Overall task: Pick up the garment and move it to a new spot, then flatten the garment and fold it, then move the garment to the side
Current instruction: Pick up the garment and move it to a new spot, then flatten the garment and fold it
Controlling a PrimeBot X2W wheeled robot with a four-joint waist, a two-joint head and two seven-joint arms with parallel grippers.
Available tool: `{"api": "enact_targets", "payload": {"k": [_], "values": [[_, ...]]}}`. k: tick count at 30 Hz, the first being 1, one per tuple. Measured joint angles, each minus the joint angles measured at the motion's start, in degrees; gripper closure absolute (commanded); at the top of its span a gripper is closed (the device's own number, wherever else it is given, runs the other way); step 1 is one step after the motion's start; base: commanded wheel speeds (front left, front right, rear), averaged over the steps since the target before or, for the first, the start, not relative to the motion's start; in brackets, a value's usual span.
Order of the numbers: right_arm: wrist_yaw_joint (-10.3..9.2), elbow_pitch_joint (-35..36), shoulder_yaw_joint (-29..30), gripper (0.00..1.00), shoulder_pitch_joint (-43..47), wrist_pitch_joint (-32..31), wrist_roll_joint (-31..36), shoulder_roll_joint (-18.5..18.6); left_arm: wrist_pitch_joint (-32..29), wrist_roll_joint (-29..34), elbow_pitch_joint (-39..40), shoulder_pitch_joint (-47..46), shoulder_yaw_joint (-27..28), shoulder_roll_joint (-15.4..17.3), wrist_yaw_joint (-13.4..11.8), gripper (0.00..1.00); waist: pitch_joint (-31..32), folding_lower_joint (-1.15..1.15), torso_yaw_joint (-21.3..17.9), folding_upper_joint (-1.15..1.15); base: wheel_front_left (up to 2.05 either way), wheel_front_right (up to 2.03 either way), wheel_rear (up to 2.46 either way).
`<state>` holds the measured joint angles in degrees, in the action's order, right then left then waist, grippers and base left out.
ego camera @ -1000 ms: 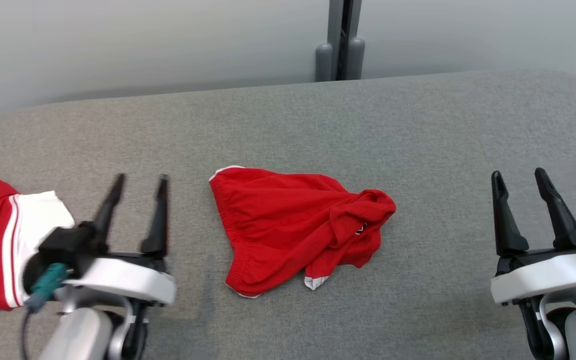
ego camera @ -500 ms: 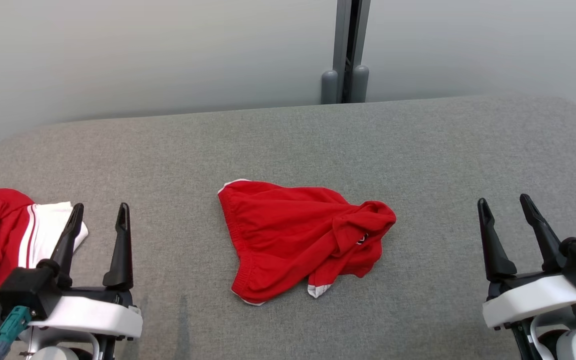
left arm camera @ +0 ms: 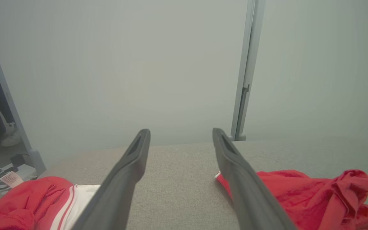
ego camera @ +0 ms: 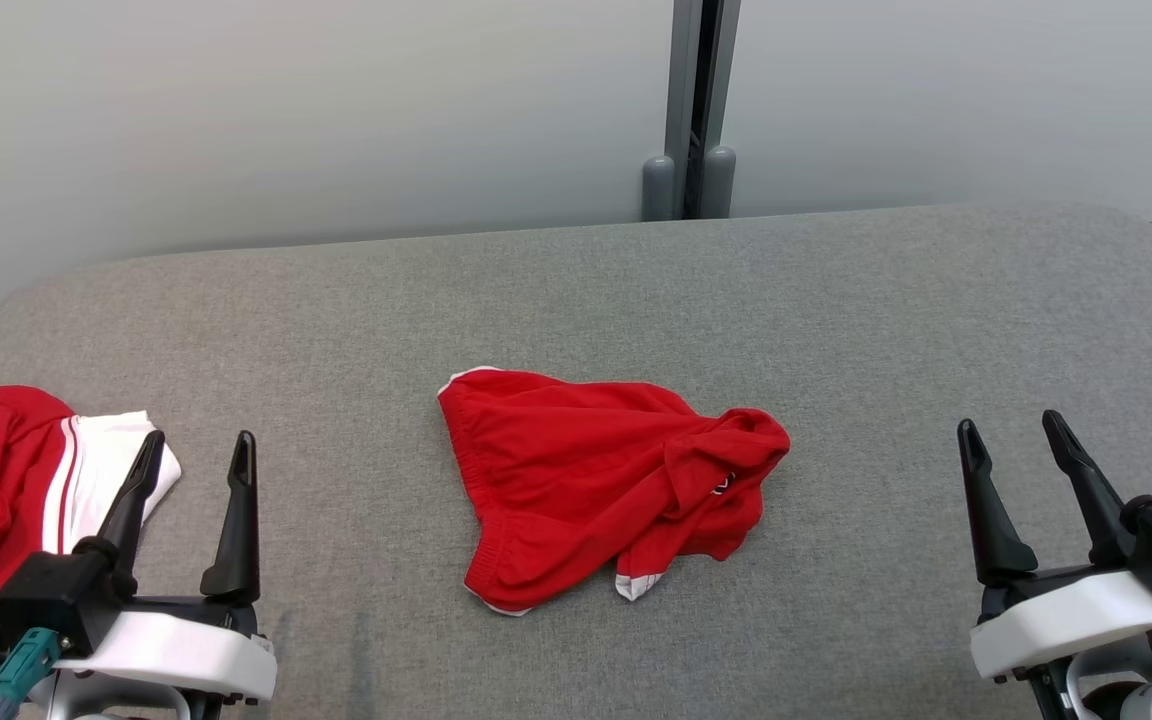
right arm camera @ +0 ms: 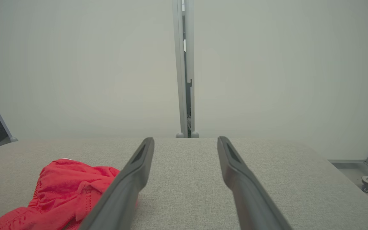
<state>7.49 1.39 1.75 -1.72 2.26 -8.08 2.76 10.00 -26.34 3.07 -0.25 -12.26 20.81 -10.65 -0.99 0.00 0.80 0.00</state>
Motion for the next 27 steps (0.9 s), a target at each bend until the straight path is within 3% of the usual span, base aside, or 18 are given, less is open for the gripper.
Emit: {"api": "enact_targets", "payload": {"k": [16,27], "values": [[0.0,0.2,-1.1,0.0,0.2,-0.5,0.4,0.0,-0.9,-0.1,0.5,-0.3,-0.3,0.3,-0.6,0.0,-0.9,0.0,0.6,0.0,0.0,0.0,0.0],[0.0,-3.7,-15.7,0.0,0.1,-4.9,0.0,0.0,-0.1,-0.3,0.9,-2.5,-0.6,-0.2,-1.0,0.0,-4.2,0.0,2.5,0.0,0.0,0.0,0.0]]}}
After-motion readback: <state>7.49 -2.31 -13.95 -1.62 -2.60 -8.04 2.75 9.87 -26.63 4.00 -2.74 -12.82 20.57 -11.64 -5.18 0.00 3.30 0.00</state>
